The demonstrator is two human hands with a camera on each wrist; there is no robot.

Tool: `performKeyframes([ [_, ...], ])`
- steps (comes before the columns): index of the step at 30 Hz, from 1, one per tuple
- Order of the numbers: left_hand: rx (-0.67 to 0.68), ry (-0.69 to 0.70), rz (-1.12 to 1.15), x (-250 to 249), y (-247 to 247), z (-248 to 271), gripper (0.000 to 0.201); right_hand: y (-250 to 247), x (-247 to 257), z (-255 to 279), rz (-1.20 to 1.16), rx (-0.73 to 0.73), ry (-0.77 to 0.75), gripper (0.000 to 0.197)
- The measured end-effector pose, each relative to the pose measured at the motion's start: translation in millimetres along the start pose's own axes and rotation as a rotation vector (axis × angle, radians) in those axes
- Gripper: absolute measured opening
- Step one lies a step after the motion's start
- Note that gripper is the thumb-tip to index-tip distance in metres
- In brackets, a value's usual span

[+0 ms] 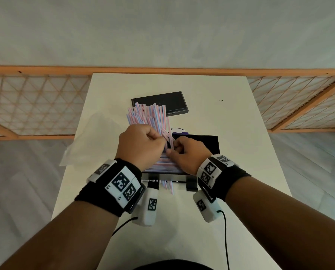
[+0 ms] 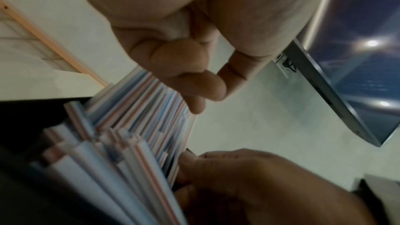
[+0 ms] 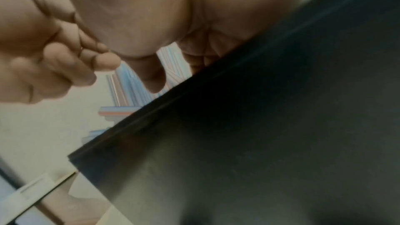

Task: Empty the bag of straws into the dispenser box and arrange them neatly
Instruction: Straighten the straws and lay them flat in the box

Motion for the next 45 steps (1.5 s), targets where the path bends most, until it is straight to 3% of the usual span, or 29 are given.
performKeyframes([
  [4,0.002,-0.017,-0.002,7.8,-0.2,0.5,0.018,-6.6,6.4,-12.9,0.083,-0.046,0.045,0.025],
  [9,-0.002,-0.039,0.031,19.1,-2.4,-1.1,0.017,-16.2,28.1,-22.6,0.303,-0.081,-0.063,0.018],
  [13,0.019,-0.060,0.073,26.4,-3.8,-2.9,0.016,-24.3,31.2,-32.0,0.291,-0.077,-0.012,0.027],
  [17,0.039,-0.068,0.114,30.4,-3.8,-5.6,0.015,-23.3,32.8,-41.6,0.325,-0.004,-0.036,0.017],
  [22,0.063,-0.067,0.122,32.1,-3.0,-6.1,0.014,-27.9,32.5,-44.0,0.324,-0.037,-0.067,0.030],
  [30,0.102,-0.063,0.086,35.1,6.6,-8.3,0.011,-24.1,35.9,-51.4,0.319,-0.067,-0.046,0.006],
  [33,0.101,-0.031,0.061,34.3,6.5,-7.7,0.013,-37.8,41.6,-43.3,0.252,-0.155,-0.081,0.011],
  [41,0.153,0.079,-0.132,34.1,14.3,-10.7,0.008,-125.9,85.1,-1.2,-0.053,-0.580,-0.350,0.013],
  [45,0.148,0.066,-0.196,39.7,18.9,-8.6,0.005,-147.9,96.3,17.3,-0.176,-0.590,-0.517,0.014],
])
Point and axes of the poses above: each hand's wrist, its own z-axis away from the middle knuckle, its own y-axis out of the palm, x = y × z, the point moved 6 cm from there along -z, towards the middle knuckle, and after that the axes turned 15 degrees about -y, right-handed, at the moved point
